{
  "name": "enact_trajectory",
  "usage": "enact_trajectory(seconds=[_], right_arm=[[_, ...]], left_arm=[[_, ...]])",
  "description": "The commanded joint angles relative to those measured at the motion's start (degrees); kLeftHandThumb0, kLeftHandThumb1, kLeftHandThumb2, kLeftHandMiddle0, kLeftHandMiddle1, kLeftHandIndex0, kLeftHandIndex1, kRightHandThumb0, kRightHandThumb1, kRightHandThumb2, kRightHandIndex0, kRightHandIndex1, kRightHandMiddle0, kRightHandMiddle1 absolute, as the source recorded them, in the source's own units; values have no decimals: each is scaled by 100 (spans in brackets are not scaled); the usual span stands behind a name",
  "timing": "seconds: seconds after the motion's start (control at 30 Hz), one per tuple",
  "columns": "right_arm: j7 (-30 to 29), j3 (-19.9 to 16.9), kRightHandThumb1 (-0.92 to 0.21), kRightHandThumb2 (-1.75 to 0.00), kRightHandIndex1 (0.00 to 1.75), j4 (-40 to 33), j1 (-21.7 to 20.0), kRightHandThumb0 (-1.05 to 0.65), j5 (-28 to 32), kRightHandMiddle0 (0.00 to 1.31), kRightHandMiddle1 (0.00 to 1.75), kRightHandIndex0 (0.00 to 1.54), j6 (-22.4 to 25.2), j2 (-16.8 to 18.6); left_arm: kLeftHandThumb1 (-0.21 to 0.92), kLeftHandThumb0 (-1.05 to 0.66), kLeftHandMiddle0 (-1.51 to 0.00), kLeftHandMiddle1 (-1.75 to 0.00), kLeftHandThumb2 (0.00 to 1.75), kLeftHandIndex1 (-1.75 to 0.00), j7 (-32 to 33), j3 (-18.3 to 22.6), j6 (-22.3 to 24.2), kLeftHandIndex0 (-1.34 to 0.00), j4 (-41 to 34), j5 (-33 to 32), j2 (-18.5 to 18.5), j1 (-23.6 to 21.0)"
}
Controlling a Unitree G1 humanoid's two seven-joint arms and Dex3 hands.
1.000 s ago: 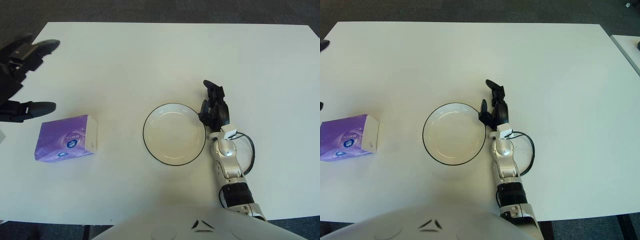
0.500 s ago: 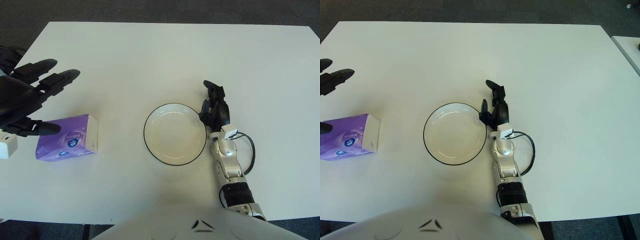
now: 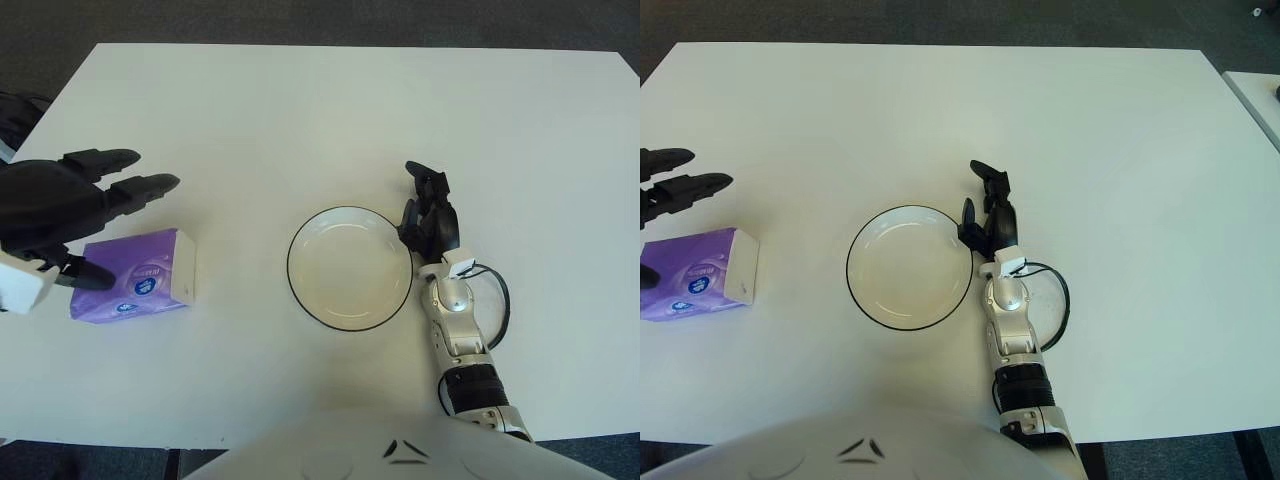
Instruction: Put the tissue paper into the plate.
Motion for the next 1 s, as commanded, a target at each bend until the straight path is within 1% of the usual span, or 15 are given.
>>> enact_trajectory(seconds=[0.0,0.1,0.2,0.5,0.67,0.8,0.97], right_arm=[[36,-88,-92,-83,14,964,668,-63,74,0,92,33,693,-68],[48,-90,-92,-83,14,977,667,-63,79,0,91,32,686,-76],[54,-92,-92,-83,14,980,664,-63,85,0,91,32,683,-82],[74,-97,-92,-84,14,979,662,-63,105,0,90,32,672,-94],[72,-104,-92,-83,14,969,666,-61,112,0,90,32,662,-89],[63,-111,-92,-82,15,958,672,-60,119,0,91,32,657,-83],[60,-111,-92,-82,16,944,685,-61,112,0,94,33,637,-89]], left_arm=[[92,-105,0,0,40,0,-484,-162,568,0,-249,-128,141,-106],[92,-105,0,0,38,0,-671,-244,967,0,-403,-165,135,-172],[92,-105,0,0,37,0,-785,-297,1180,0,-509,-164,117,-244],[92,-105,0,0,39,0,-974,-353,1432,0,-705,-237,42,-344],[92,-105,0,0,40,0,-1102,-440,1572,0,-737,-280,105,-371],[92,-105,0,0,40,0,-1183,-535,1793,0,-803,-249,104,-411],[92,-105,0,0,42,0,-1199,-712,2095,0,-932,2,88,-449]])
